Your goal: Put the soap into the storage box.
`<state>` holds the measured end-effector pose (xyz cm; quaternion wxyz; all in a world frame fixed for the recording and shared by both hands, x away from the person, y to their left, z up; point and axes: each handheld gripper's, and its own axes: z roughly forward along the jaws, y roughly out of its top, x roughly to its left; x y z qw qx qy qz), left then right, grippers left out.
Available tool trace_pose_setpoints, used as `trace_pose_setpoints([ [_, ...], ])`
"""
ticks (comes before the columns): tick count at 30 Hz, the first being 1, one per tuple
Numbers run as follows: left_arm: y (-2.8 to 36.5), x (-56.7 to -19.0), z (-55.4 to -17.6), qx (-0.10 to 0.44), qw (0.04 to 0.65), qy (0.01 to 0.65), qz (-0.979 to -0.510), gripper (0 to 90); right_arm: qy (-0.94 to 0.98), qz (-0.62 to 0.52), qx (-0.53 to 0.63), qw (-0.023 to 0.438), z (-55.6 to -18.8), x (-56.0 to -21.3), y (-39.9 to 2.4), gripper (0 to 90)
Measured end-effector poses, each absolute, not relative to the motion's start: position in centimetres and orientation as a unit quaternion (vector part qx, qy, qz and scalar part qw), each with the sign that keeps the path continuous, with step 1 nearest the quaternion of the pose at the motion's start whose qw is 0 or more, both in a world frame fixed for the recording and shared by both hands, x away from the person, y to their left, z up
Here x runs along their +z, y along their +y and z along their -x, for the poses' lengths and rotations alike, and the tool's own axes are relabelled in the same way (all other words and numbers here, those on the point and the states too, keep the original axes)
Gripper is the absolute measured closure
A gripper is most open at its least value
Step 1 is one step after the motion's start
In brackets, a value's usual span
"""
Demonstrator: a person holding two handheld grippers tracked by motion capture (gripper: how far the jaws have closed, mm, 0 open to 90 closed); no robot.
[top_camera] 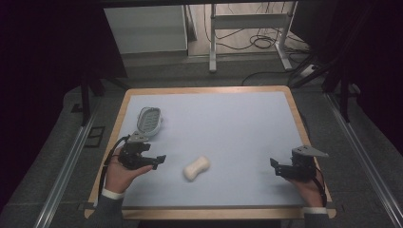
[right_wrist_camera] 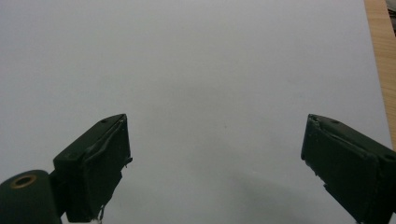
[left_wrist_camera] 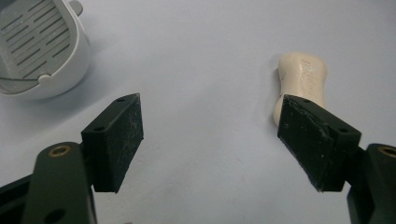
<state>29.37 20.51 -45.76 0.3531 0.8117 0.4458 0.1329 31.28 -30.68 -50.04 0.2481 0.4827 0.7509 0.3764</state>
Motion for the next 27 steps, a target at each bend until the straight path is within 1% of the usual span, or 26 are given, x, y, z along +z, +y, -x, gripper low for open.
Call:
trace_pose_setpoints([
  [17, 18.7, -45.5, -29.6, 0.123, 0.343, 0.425, -0.829, 23.8, 0.751, -0.483, 0.374, 0.251, -31.3, -50.1, -30.6, 8.1],
  [27, 17.0, -45.5, -30.0, 0.110, 0.335, 0.413, -0.840, 24.1, 0.753, -0.482, 0.372, 0.250, -31.3, -50.1, -30.7, 8.2],
])
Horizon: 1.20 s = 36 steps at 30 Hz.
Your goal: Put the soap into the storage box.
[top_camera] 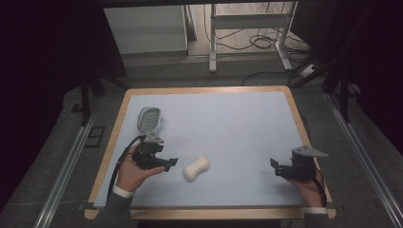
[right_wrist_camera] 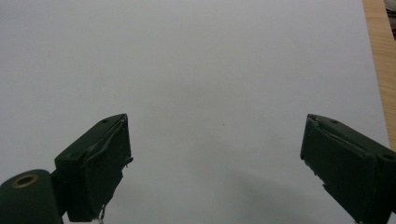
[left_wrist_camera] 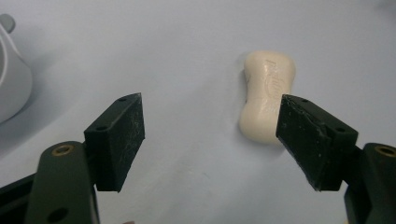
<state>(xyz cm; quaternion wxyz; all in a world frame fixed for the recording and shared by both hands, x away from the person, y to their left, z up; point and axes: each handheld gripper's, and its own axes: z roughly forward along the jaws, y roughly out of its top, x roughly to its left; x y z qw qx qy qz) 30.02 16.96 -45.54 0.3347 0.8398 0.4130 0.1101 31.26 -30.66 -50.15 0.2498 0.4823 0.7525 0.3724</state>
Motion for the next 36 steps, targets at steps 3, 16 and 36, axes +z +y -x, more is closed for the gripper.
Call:
trace_pose_setpoints([
  [3, 16.5, -45.7, -30.2, 0.108, 0.334, 0.411, -0.842, 24.1, 0.754, -0.482, 0.372, 0.248, -31.3, -50.2, -30.6, 8.2],
  [16, 14.0, -46.6, -30.8, 0.094, 0.320, 0.390, -0.858, 24.6, 0.754, -0.481, 0.370, 0.251, -31.2, -50.2, -30.5, 8.6],
  [36, 10.3, -48.5, -31.5, 0.076, 0.286, 0.376, -0.878, 24.8, 0.754, -0.482, 0.367, 0.253, -31.2, -50.2, -30.6, 8.6],
])
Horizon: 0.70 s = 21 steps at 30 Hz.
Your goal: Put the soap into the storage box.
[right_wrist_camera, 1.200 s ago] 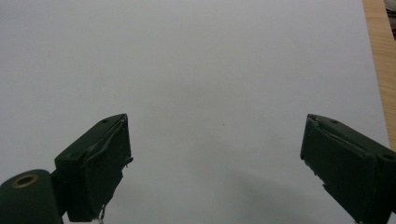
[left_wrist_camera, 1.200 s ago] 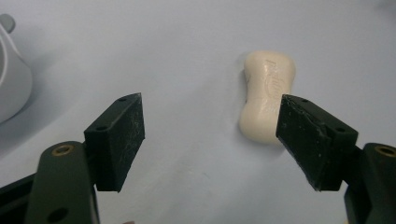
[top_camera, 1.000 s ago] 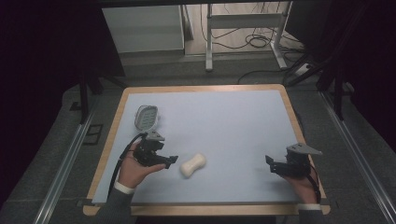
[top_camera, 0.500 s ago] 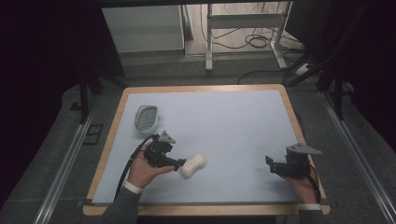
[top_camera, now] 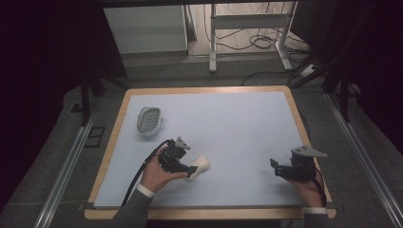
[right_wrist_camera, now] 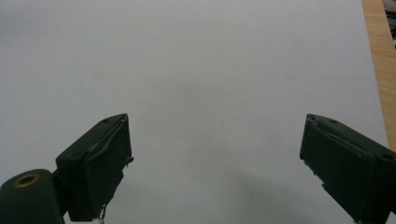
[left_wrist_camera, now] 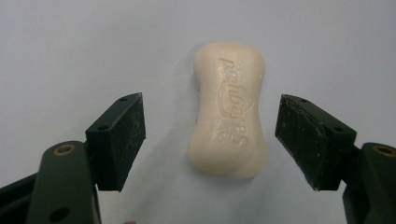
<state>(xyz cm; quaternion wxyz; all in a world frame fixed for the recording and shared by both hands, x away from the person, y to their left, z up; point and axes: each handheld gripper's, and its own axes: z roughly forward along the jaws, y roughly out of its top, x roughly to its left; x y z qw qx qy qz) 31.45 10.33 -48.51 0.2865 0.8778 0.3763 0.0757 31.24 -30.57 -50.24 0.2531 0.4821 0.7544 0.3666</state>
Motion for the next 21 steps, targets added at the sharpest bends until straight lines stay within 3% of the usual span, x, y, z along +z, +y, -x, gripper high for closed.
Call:
trace_pose_setpoints([
  [21, 7.6, -50.4, -32.1, 0.069, 0.246, 0.366, -0.895, 31.0, 0.753, -0.484, 0.365, 0.256, -31.3, -50.4, -30.5, 8.6],
])
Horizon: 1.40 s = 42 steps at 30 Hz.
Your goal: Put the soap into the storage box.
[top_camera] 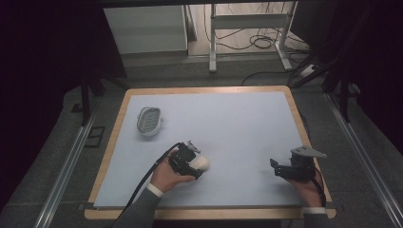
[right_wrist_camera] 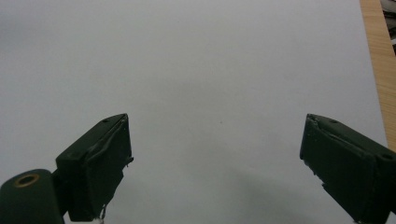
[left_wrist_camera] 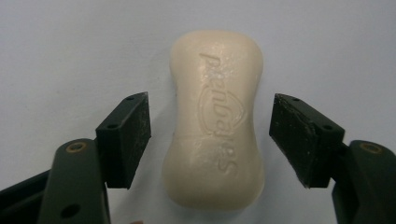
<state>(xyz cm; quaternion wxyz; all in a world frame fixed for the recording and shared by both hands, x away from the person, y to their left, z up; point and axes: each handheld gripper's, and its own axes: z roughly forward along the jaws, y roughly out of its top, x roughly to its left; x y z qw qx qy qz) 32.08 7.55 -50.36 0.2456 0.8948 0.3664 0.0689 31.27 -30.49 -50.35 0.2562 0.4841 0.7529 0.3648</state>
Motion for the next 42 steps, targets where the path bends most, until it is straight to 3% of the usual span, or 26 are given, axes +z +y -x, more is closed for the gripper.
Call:
trace_pose_setpoints([
  [8, 6.8, -50.7, -32.1, 0.073, 0.229, 0.363, -0.900, 37.8, 0.752, -0.484, 0.365, 0.256, -31.3, -50.3, -30.6, 8.6],
  [15, 6.8, -50.8, -31.9, 0.078, 0.226, 0.361, -0.901, 49.0, 0.750, -0.487, 0.365, 0.257, -31.3, -50.3, -30.7, 8.6],
  [22, 6.7, -50.8, -32.0, 0.077, 0.222, 0.358, -0.904, 48.3, 0.750, -0.488, 0.364, 0.259, -31.3, -50.3, -30.8, 8.6],
  [23, 6.7, -50.9, -32.0, 0.074, 0.216, 0.357, -0.906, 43.6, 0.749, -0.489, 0.365, 0.260, -31.3, -50.3, -30.8, 8.6],
  [29, 6.6, -51.0, -32.0, 0.078, 0.221, 0.356, -0.905, 48.9, 0.746, -0.490, 0.366, 0.262, -31.3, -50.2, -31.0, 8.6],
  [42, 7.7, -50.0, -32.3, 0.068, 0.242, 0.350, -0.902, 49.5, 0.742, -0.495, 0.366, 0.265, -31.2, -50.1, -31.2, 8.6],
])
